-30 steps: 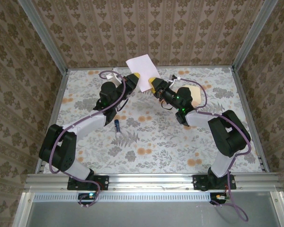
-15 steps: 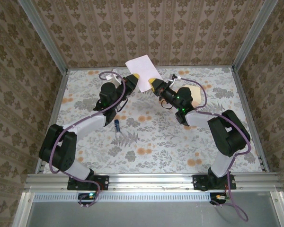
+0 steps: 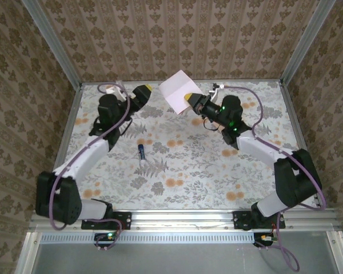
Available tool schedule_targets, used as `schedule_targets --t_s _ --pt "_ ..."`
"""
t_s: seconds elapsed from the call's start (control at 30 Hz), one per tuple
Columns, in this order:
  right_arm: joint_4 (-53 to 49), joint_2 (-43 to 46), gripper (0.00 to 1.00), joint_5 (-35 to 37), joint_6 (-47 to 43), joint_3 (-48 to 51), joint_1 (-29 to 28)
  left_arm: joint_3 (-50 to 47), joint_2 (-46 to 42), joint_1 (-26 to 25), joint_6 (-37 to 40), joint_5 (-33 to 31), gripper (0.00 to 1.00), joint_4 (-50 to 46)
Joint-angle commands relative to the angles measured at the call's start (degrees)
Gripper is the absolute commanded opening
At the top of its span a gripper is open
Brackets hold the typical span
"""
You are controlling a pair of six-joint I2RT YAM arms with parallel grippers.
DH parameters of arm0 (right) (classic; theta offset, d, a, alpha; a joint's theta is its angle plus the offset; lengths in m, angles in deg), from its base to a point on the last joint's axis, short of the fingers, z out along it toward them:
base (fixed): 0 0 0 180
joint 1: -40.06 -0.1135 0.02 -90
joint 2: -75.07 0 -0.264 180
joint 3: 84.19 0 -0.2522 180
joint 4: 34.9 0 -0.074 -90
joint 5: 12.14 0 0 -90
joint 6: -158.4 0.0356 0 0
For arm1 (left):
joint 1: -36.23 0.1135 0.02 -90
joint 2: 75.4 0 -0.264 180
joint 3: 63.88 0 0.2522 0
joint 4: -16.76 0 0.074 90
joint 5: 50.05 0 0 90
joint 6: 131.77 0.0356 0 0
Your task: Place the letter into the envelope and seal it
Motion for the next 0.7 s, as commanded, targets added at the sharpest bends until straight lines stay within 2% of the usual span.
schedule_targets --t_s 0.0,0.1,0.27,0.5,0.67 --pt "-24.7 2.1 0.00 -8.4 -14.7 -7.4 2.2 7.8 -4.1 2.1 17.4 5.3 0.98 -21.6" --pt "-33.6 2.0 0.00 -13.4 -20.7 -11.5 4.4 14.6 -2.8 5.2 25.4 12.6 1.00 -31.9" --pt "-45.4 0.9 0.00 -18.8 -29.1 -17.2 6.6 24.6 3.7 5.4 36.9 23.2 1.00 -45.8" --pt "-48.2 -1.1 0.00 -25.3 -32.1 -20.4 7.3 27.0 8.7 1.8 41.4 32.0 1.00 -43.6" --pt "-47.3 -1.8 0.00 -26.5 -31.6 -20.0 7.2 29.4 12.3 -2.2 42.9 33.9 1.00 -43.6"
